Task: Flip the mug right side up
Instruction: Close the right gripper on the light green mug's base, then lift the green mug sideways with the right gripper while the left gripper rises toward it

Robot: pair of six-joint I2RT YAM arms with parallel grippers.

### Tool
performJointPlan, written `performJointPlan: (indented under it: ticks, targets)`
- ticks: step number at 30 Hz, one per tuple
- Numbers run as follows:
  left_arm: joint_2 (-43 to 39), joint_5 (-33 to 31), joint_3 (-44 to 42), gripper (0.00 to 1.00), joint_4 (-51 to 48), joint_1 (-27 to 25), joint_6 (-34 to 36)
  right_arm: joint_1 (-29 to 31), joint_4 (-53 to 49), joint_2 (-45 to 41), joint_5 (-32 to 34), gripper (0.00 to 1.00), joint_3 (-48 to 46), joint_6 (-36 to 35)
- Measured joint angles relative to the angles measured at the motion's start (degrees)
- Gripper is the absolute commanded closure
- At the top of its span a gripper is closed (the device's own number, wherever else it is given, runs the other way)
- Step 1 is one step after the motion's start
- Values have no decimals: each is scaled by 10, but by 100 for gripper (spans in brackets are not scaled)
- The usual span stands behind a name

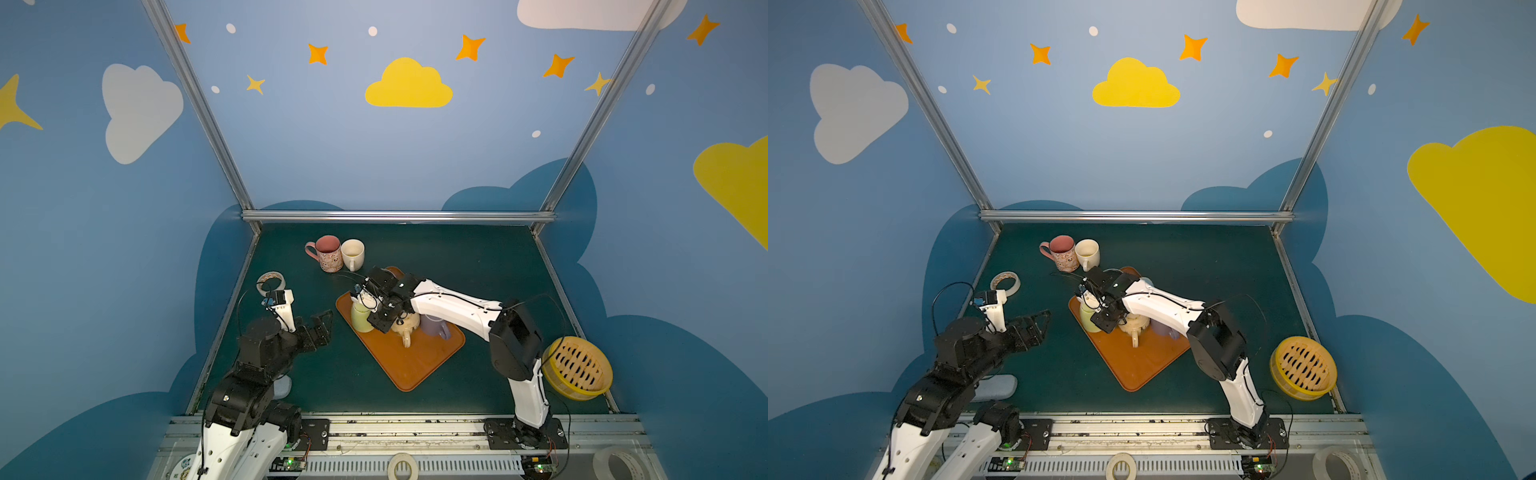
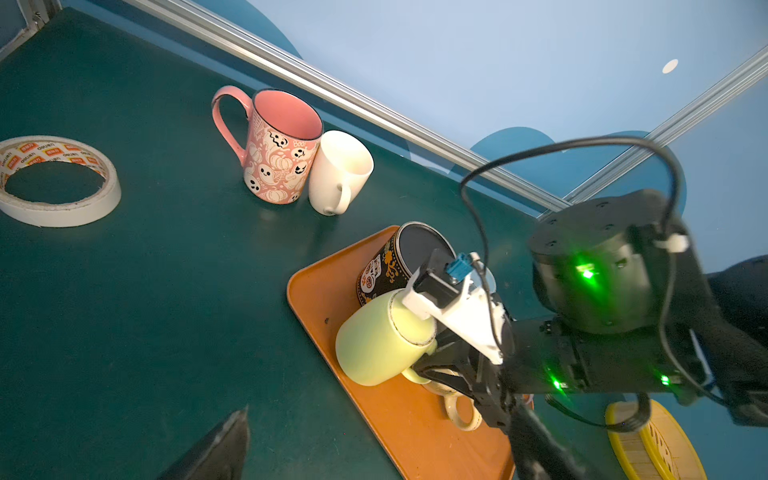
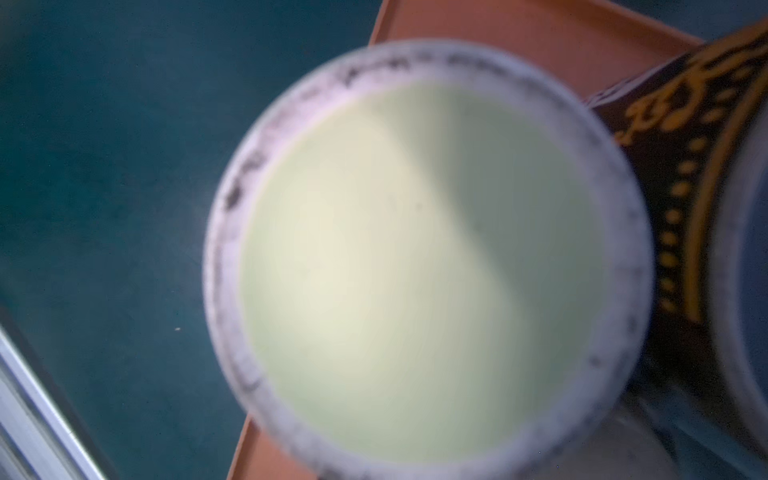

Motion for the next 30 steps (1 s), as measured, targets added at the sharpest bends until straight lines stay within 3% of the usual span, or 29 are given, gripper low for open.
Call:
performJointPlan:
  ticks: [9, 14, 24, 30]
  targets:
    - [0, 16, -14, 4, 24, 0, -15, -20, 76, -124, -57, 100, -86, 34]
    - [2, 64, -35, 5, 70, 0, -37, -57, 131, -207, -113, 100, -164, 63]
    - [68, 198, -106, 6, 263, -1, -126, -129, 207, -334, -202, 100, -246, 104]
    - [125, 219, -160, 8, 417, -49, -171, -159, 229, -373, -250, 100, -258, 124]
